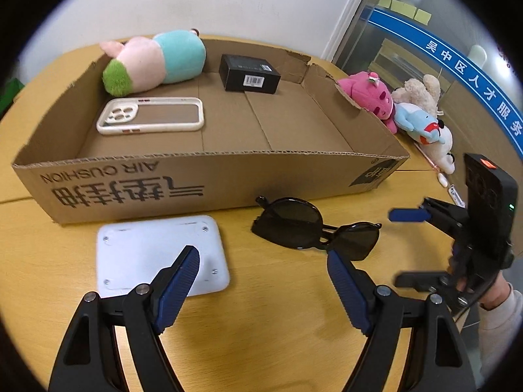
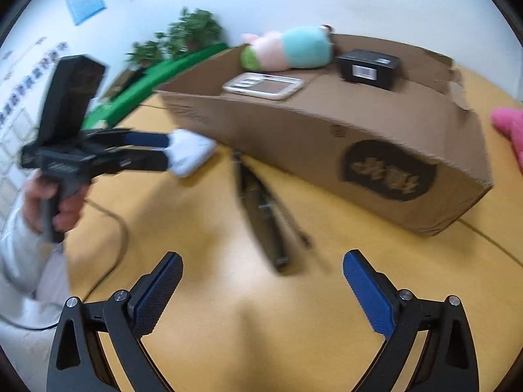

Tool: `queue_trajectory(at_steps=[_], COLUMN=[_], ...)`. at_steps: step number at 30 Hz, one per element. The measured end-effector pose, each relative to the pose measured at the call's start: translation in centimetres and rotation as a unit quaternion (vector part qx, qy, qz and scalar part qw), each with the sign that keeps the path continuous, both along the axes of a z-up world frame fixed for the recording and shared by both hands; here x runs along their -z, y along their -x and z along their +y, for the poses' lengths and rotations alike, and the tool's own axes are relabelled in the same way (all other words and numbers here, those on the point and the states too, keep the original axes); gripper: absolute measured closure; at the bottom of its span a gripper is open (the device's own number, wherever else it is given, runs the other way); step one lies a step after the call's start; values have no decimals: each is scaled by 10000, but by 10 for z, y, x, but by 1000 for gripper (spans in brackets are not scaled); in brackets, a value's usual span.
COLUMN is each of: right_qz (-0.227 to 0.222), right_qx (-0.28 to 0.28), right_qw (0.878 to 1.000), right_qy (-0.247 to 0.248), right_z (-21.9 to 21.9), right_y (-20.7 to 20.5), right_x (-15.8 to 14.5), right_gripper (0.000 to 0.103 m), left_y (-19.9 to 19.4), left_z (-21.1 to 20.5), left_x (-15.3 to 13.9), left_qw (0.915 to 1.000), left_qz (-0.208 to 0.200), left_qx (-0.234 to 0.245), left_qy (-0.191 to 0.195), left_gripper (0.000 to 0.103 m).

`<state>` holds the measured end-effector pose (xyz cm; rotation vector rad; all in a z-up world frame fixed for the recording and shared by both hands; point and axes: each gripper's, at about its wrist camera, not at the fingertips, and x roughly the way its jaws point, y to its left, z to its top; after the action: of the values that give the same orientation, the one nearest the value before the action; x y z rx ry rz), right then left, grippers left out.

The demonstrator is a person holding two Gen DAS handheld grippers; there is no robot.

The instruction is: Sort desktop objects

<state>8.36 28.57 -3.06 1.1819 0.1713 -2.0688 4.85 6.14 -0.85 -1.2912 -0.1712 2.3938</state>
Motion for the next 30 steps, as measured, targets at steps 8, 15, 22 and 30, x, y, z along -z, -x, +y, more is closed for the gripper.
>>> queue_trajectory(at_steps=[8,15,22,30], right_qz=[-103,-146,-345,-154], right_qx=[-181,145,955,1104], right_qw=[9988,9984,9948,9937], right_qy=[-436,-529,86,93], right_z=[-31,-35,-24,-28], right_y=[24,0,-36,-57], right_x=[25,27,30,29], right_gripper=[50,72,77,78], left_y=[8,15,17,21], left_z=[7,20,49,49], left_x=[10,23,36,53], left_qw=[9991,9958,9873,9787], left_qz=[-253,-611,-1025,-1486], left_qx=[88,282,605,239], left_qy=[-318,-622,-1050,-1395], left_gripper=[22,24,28,73])
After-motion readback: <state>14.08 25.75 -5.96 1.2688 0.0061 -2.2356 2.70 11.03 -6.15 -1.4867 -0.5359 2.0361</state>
